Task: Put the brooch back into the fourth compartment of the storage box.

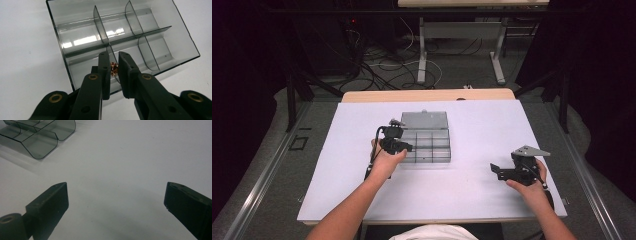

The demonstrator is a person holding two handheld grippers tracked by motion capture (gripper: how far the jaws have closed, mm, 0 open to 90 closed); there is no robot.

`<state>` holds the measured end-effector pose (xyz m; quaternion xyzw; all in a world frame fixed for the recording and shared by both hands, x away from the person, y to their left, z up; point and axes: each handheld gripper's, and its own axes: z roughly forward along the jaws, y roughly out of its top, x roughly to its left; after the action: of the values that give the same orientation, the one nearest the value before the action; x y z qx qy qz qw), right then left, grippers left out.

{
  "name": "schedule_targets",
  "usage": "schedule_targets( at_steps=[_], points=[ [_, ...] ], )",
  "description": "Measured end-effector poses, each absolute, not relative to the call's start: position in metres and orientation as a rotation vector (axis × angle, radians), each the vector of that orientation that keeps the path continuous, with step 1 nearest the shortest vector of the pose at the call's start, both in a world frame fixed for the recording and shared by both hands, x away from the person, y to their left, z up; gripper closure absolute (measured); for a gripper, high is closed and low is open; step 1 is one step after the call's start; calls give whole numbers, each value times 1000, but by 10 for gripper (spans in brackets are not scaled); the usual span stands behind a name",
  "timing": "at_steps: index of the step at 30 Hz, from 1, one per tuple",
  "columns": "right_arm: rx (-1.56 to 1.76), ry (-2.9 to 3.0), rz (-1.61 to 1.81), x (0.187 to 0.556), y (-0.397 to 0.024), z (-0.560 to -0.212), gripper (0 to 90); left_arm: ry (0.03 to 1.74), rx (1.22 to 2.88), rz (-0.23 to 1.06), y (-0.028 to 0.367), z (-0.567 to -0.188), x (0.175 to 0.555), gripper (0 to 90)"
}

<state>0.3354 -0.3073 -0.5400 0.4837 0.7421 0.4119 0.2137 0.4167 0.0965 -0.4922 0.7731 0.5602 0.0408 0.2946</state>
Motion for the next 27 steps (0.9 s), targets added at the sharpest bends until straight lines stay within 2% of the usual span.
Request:
schedule_targets(
  at_steps=[27],
  points=[
    [1339, 2063, 1142, 336, -307, -541, 54, 1542, 2063, 95, 101, -507, 425, 803]
  ],
)
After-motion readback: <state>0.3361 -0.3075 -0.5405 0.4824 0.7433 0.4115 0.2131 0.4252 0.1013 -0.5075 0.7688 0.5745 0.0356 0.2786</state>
